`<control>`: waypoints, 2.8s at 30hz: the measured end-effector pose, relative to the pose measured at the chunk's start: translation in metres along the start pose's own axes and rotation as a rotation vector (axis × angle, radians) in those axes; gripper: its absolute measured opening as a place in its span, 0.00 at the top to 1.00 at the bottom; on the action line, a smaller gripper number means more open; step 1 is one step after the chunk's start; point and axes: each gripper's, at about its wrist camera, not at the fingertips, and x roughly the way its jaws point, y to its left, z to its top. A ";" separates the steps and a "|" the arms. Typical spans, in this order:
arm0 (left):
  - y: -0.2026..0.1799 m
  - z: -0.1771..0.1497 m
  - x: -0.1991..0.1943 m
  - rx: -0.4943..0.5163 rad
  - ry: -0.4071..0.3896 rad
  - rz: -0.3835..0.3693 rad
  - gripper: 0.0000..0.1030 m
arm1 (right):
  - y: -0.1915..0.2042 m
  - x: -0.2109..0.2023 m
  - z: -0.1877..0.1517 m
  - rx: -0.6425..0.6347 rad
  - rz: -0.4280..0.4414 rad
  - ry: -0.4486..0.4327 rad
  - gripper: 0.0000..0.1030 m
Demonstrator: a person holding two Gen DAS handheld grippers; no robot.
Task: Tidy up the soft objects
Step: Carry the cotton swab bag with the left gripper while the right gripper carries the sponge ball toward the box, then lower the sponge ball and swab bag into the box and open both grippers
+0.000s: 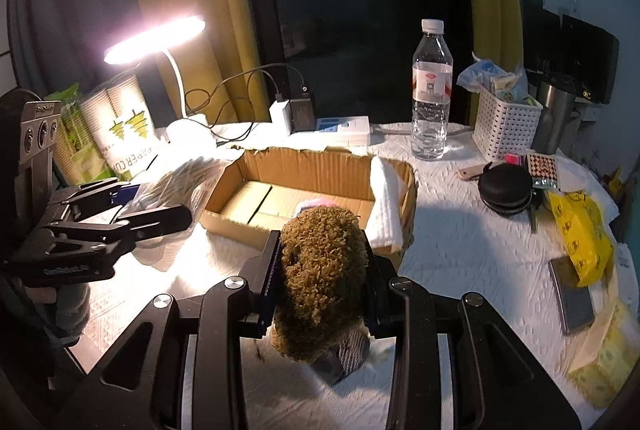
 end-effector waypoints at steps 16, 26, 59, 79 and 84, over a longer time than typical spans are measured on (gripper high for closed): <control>0.005 0.021 0.072 0.001 0.083 0.011 0.48 | -0.030 0.057 0.036 0.031 0.034 0.006 0.65; -0.013 0.034 0.096 -0.001 0.116 -0.050 0.48 | -0.060 0.069 0.046 0.098 0.064 -0.038 0.65; -0.064 0.056 0.110 0.043 0.103 -0.148 0.14 | -0.099 0.006 0.034 0.154 -0.009 -0.130 0.65; 0.021 0.021 0.046 -0.097 0.052 -0.049 0.14 | -0.034 0.059 0.044 0.084 -0.008 -0.032 0.45; 0.026 0.014 0.042 -0.110 0.048 -0.052 0.14 | -0.032 0.054 0.041 0.095 -0.024 -0.026 0.44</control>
